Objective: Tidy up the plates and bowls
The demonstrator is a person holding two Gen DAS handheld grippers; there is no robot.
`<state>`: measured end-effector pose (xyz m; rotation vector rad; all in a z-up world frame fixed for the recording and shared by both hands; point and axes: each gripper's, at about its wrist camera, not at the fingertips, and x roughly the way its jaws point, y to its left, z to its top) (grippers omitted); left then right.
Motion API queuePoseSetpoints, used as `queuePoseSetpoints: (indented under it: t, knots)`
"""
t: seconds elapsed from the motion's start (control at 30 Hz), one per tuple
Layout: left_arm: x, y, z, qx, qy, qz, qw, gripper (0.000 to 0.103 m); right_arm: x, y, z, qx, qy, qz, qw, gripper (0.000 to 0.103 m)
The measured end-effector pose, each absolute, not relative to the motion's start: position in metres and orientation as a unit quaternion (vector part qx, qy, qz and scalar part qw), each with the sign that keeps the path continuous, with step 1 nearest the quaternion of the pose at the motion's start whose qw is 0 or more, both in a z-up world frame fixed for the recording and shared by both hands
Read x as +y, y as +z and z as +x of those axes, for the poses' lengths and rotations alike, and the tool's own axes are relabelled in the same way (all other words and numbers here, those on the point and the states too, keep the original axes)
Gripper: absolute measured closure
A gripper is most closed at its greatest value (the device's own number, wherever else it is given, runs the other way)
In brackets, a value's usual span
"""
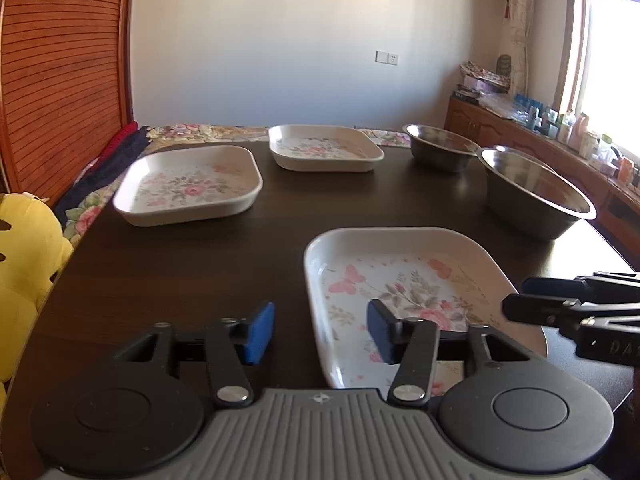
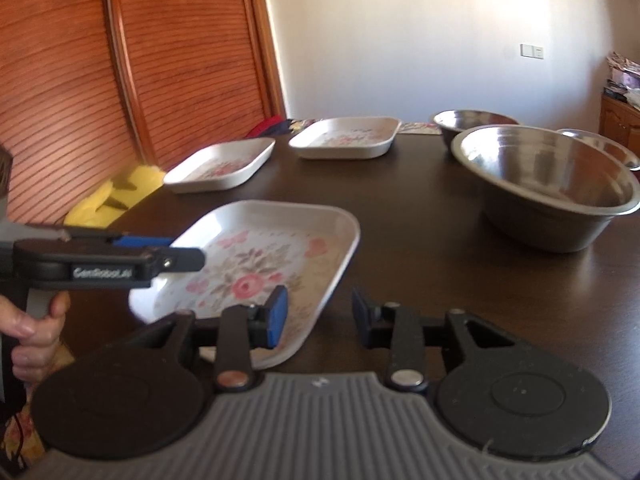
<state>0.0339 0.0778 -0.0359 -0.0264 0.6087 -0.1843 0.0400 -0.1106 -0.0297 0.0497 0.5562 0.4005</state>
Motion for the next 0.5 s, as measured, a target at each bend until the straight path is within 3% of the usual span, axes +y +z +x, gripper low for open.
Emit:
queuePoseSetpoints:
  t: [0.27,0.5]
  knots:
    - [0.085,-0.019,0.032,0.275,-0.081,-0.014,0.958,0.031,-0.114,-0.015,0.044,0.249,0.192,0.017,0.949,0.054]
    - [0.091,-0.008,0.044,0.269,-0.071,-0.006,0.961,0.031,-0.106,0.003,0.056,0.229,0.207,-0.009,0.951,0.044]
